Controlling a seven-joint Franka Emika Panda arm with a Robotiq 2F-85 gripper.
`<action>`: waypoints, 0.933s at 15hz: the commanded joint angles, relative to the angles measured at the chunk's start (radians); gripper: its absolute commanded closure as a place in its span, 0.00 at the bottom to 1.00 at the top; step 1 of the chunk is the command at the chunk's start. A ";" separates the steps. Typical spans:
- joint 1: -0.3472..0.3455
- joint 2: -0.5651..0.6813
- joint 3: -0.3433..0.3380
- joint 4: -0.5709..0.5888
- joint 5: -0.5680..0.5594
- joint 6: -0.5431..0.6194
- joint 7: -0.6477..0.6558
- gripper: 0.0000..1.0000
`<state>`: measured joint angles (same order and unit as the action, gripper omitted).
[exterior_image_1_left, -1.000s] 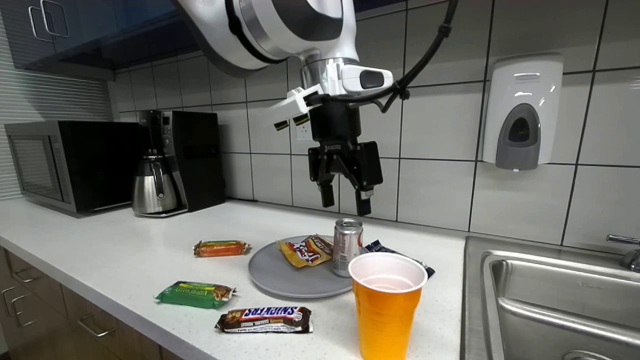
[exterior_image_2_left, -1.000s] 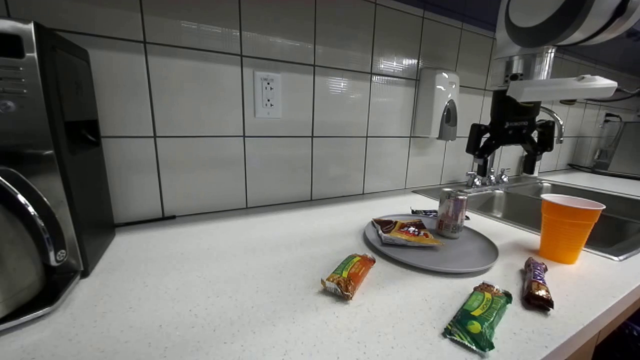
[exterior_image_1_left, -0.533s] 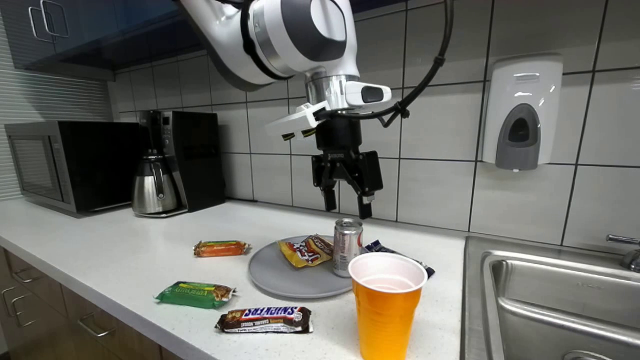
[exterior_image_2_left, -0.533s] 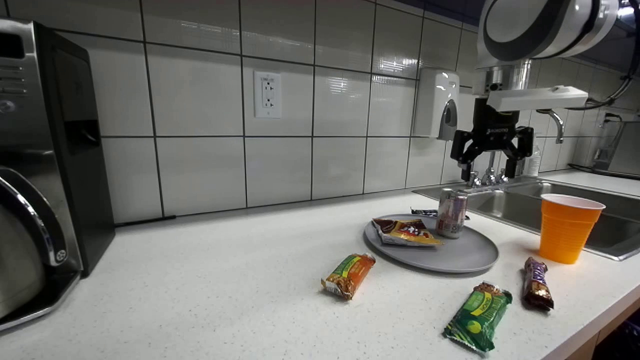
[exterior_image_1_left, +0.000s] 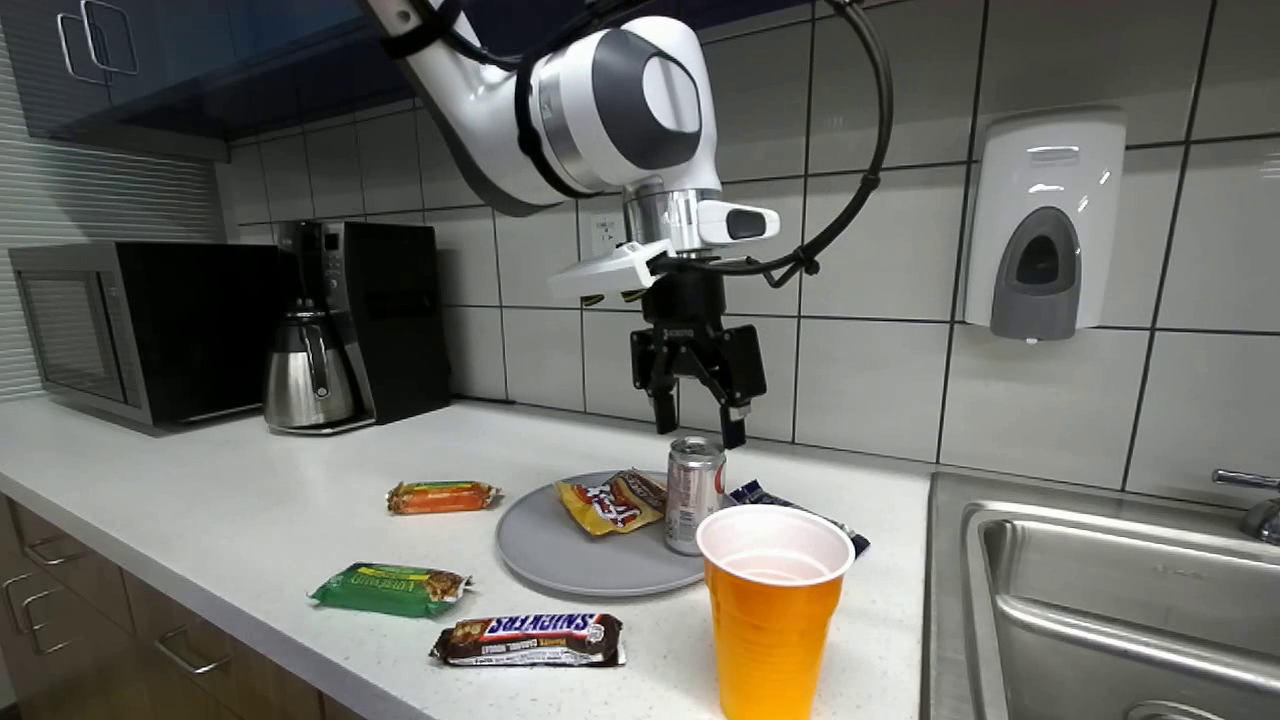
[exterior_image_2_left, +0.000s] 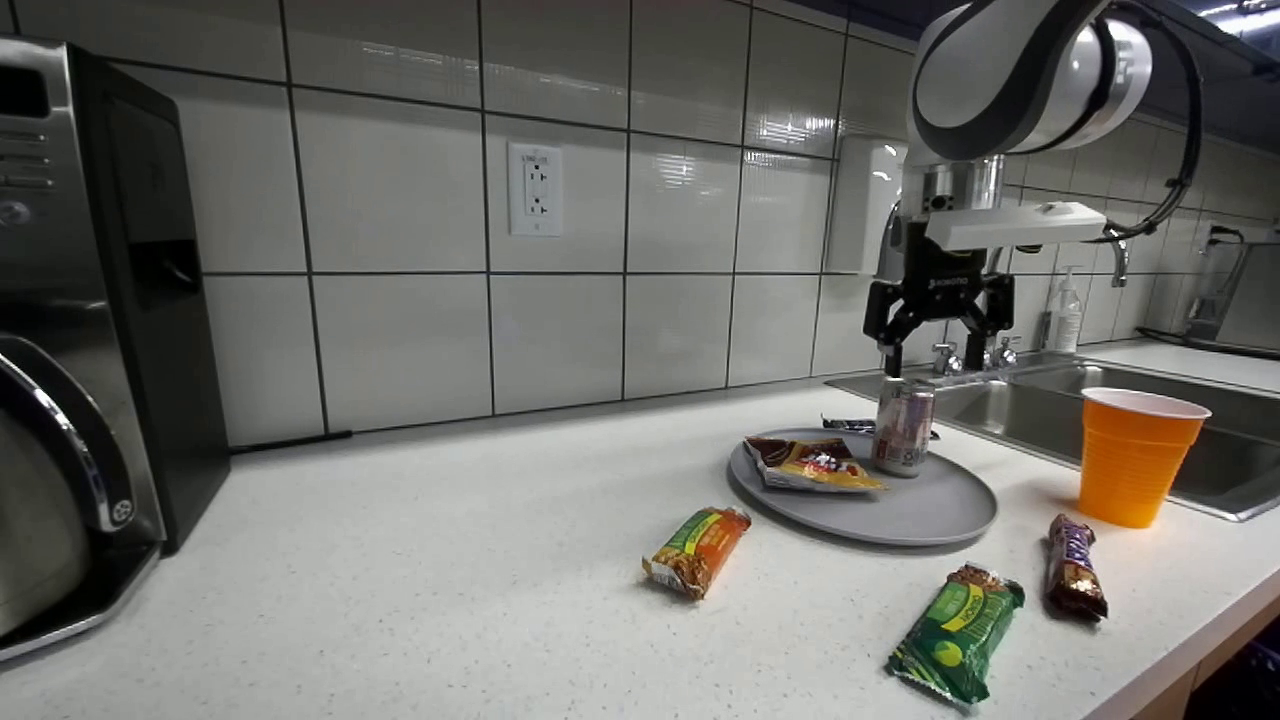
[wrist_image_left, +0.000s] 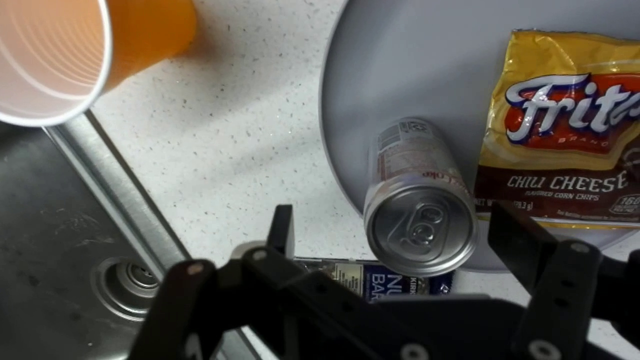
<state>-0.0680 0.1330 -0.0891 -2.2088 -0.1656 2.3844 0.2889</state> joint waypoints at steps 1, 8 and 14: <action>0.011 0.053 0.002 0.063 0.021 -0.014 -0.031 0.00; 0.017 0.126 -0.004 0.118 0.027 -0.018 -0.034 0.00; 0.003 0.159 0.010 0.148 0.130 -0.039 -0.088 0.00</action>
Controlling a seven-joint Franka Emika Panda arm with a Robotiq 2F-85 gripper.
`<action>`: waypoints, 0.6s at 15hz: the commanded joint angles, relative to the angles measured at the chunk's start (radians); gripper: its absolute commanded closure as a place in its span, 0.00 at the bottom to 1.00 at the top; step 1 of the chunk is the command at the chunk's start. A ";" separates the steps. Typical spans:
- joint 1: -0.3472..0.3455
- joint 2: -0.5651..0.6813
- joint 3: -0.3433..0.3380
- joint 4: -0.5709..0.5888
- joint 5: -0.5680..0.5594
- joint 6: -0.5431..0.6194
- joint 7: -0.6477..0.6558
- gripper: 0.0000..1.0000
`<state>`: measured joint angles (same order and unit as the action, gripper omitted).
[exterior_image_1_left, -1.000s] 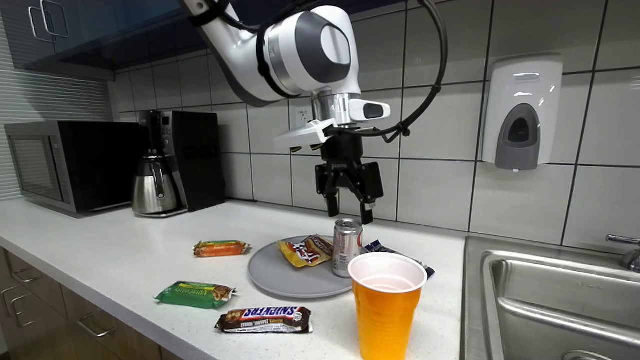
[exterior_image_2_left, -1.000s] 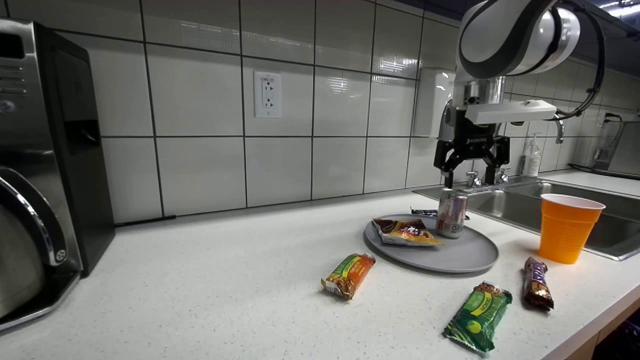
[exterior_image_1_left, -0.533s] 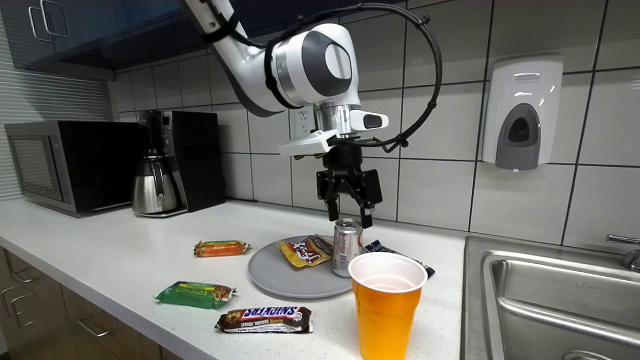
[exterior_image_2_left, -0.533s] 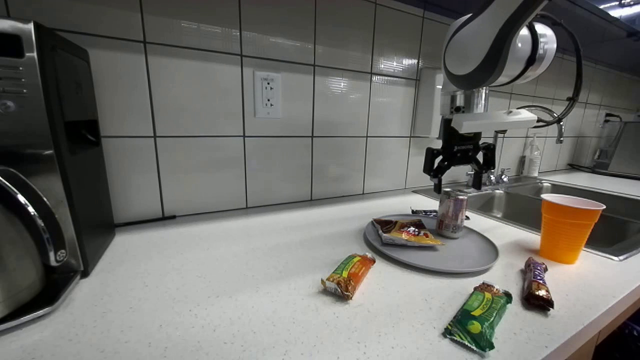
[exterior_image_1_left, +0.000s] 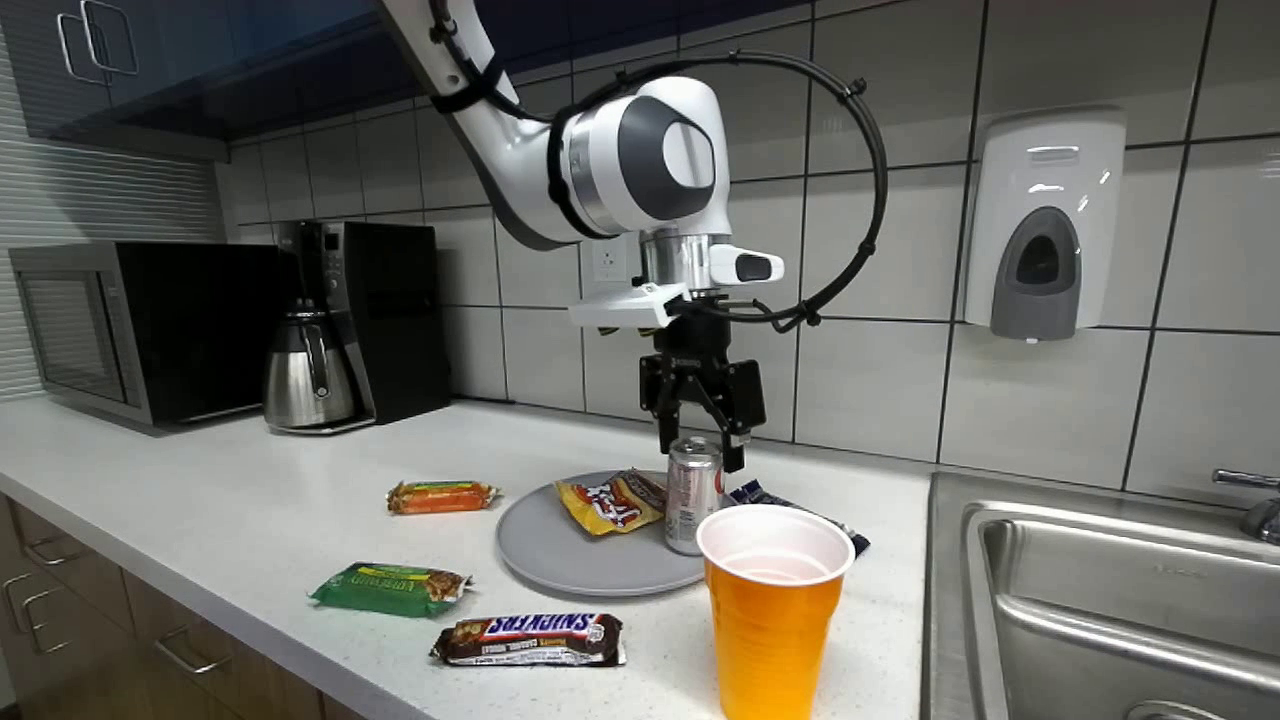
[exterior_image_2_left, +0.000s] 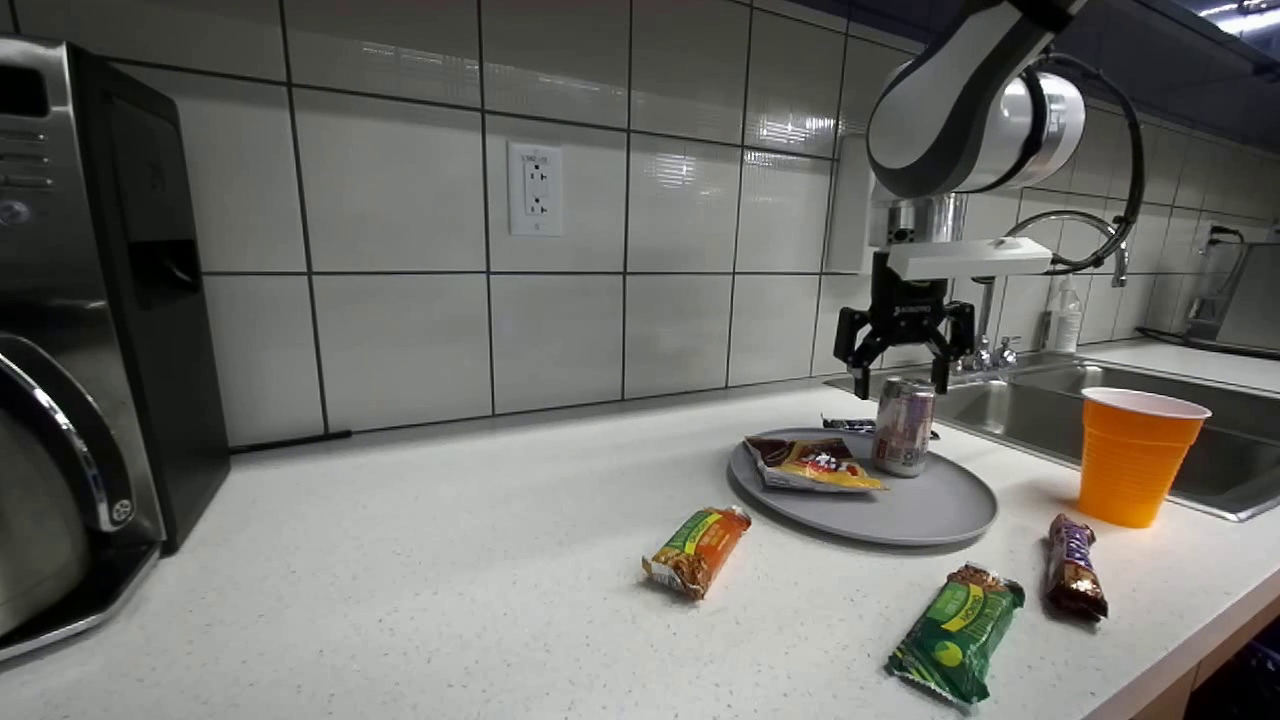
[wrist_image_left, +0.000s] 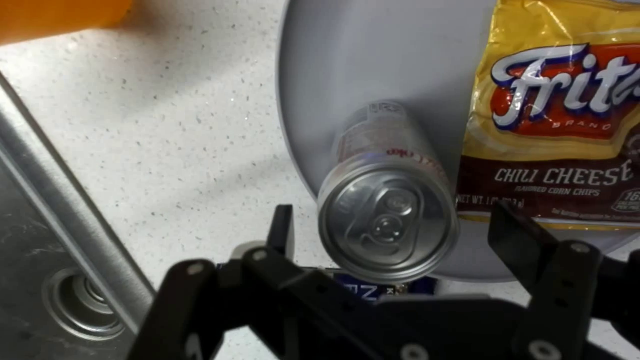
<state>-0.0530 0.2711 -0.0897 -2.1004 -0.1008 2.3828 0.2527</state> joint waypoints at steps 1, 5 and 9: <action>-0.011 0.024 0.009 0.041 0.080 -0.036 -0.056 0.00; -0.012 0.039 0.004 0.053 0.117 -0.042 -0.067 0.00; -0.016 0.045 -0.001 0.055 0.128 -0.044 -0.065 0.08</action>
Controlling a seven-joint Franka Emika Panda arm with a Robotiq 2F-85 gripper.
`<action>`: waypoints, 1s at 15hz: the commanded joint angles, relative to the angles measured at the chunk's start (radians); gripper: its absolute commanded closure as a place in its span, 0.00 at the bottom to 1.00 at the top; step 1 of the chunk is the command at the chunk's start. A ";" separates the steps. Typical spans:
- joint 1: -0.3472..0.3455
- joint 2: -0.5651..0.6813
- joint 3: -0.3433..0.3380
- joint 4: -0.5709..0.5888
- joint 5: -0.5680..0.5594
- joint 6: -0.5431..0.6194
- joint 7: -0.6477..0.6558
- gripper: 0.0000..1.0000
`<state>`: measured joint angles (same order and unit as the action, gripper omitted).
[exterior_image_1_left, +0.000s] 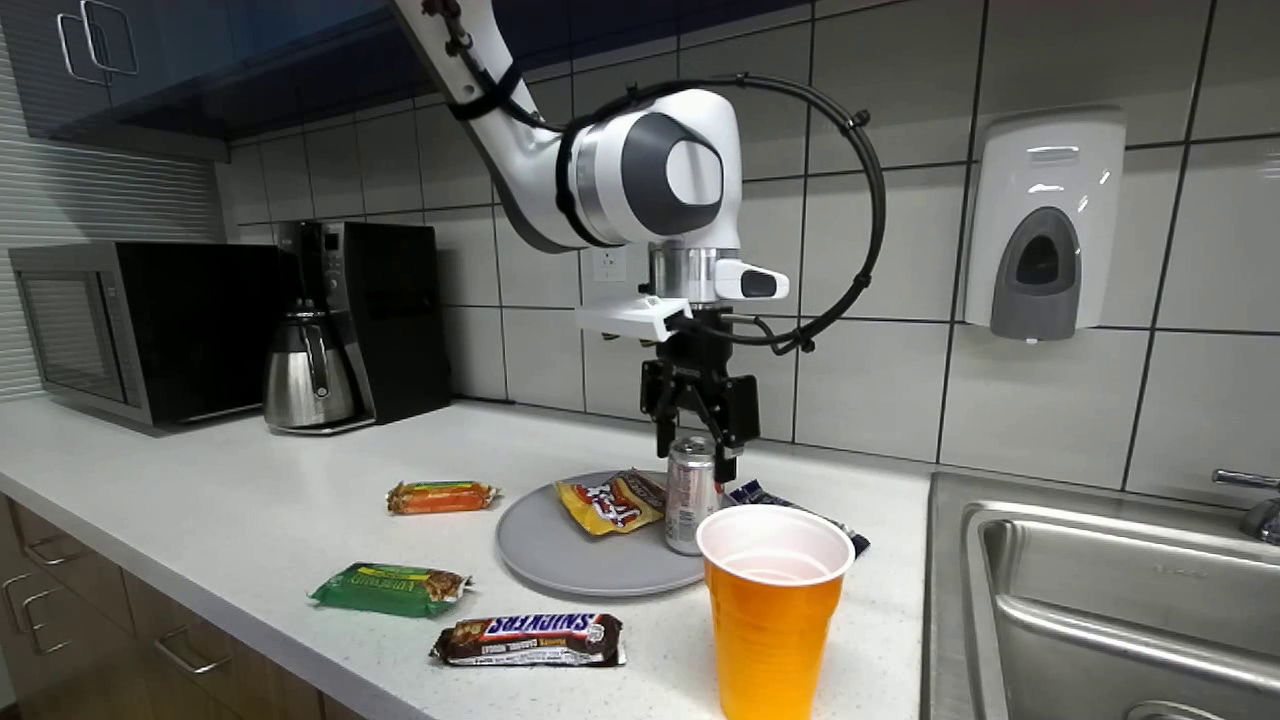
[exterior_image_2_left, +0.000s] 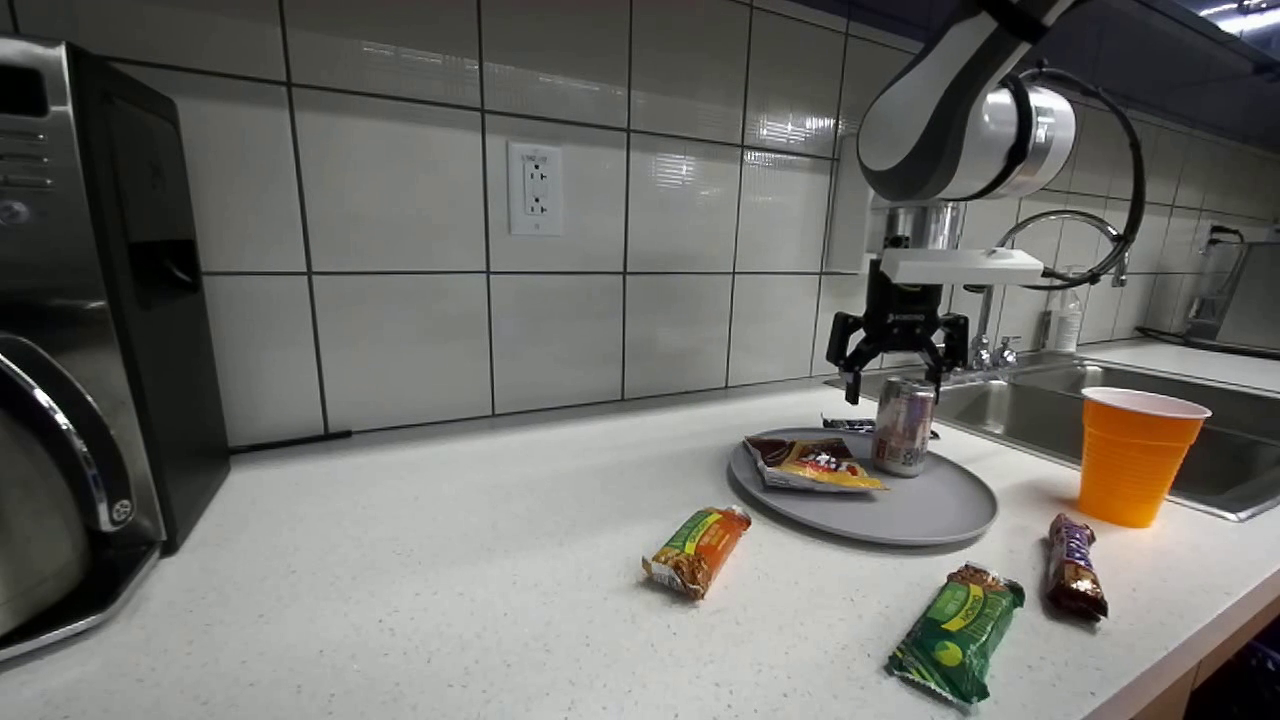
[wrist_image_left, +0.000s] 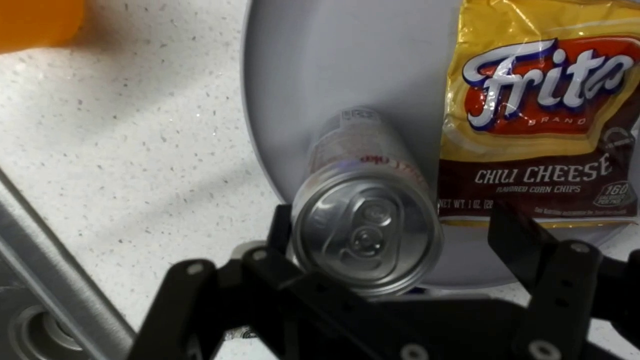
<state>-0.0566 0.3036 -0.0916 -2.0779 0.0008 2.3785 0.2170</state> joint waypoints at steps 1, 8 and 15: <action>-0.013 0.013 0.001 0.033 0.027 -0.039 -0.029 0.26; -0.009 0.015 -0.011 0.032 0.011 -0.045 -0.011 0.62; -0.003 -0.024 -0.011 0.010 0.008 -0.048 -0.003 0.62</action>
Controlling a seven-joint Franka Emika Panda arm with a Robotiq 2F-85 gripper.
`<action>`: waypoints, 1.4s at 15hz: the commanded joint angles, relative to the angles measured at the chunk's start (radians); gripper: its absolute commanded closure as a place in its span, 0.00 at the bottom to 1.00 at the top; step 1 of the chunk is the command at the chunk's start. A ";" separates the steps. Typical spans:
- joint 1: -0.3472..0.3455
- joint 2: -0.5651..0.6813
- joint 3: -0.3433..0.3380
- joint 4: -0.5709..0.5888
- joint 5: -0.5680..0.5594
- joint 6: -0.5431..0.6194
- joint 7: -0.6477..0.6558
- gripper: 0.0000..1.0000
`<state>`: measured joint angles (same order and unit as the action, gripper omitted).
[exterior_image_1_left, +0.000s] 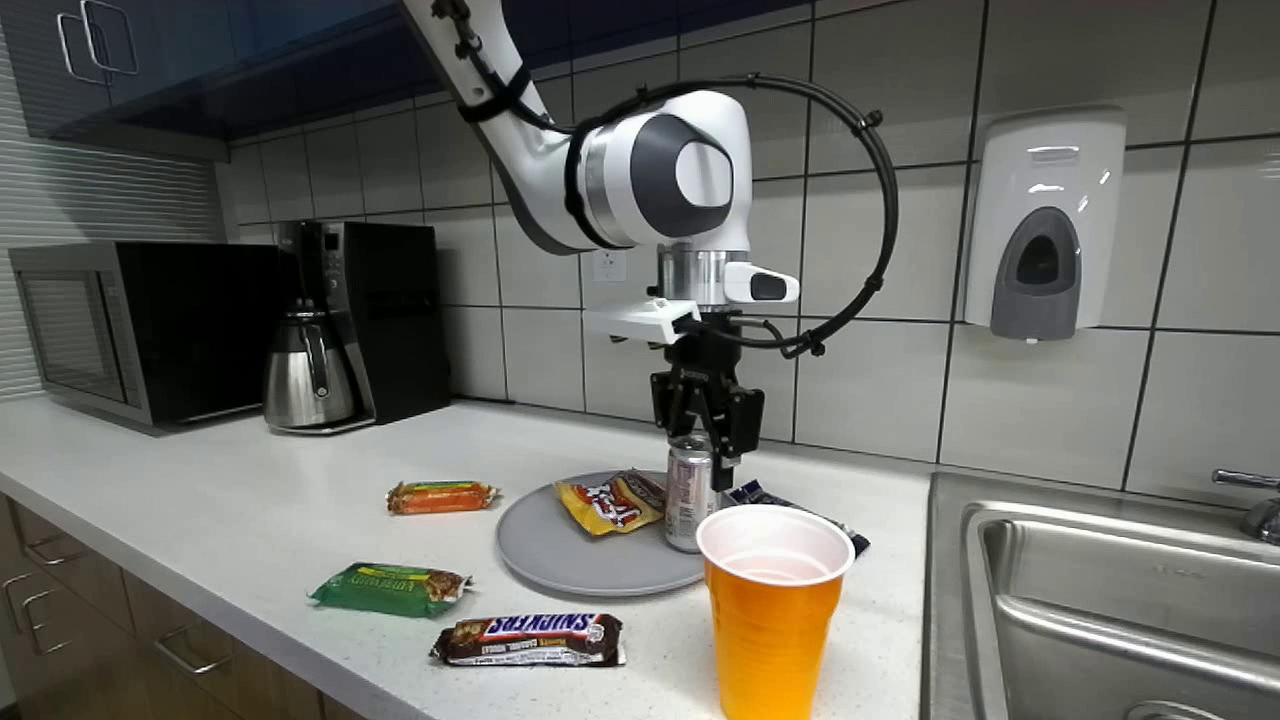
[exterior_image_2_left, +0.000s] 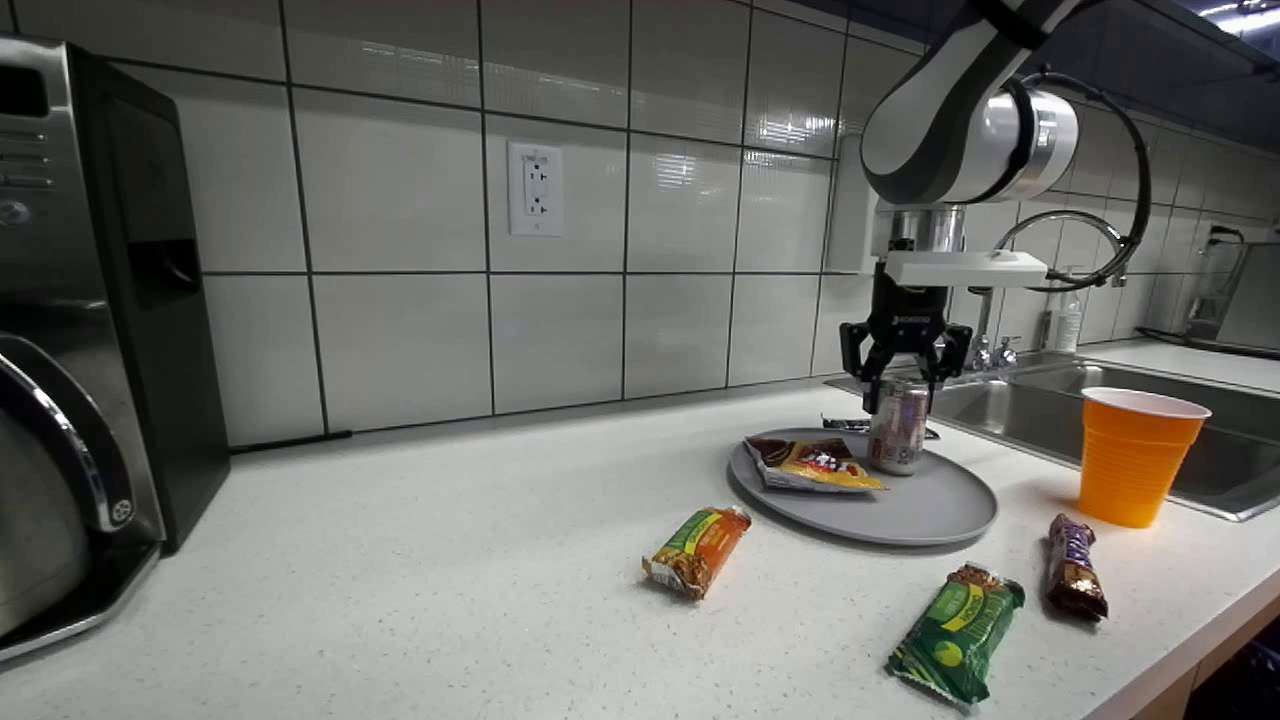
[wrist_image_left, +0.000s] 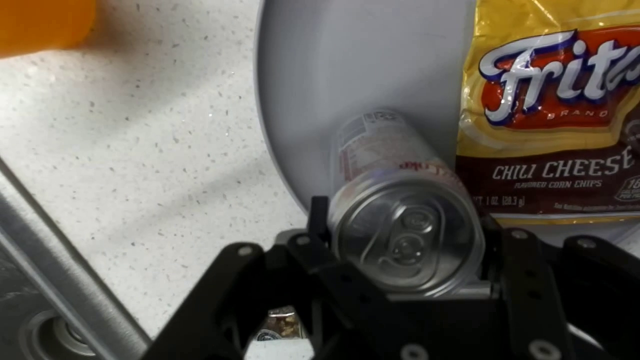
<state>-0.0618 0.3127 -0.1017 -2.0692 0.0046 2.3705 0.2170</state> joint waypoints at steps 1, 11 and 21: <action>0.002 -0.037 -0.001 0.000 0.005 -0.040 -0.002 0.62; -0.009 -0.088 -0.005 0.000 0.013 -0.042 -0.013 0.62; -0.056 -0.091 -0.038 0.019 0.028 -0.045 -0.042 0.62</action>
<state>-0.0925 0.2420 -0.1356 -2.0665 0.0061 2.3675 0.2150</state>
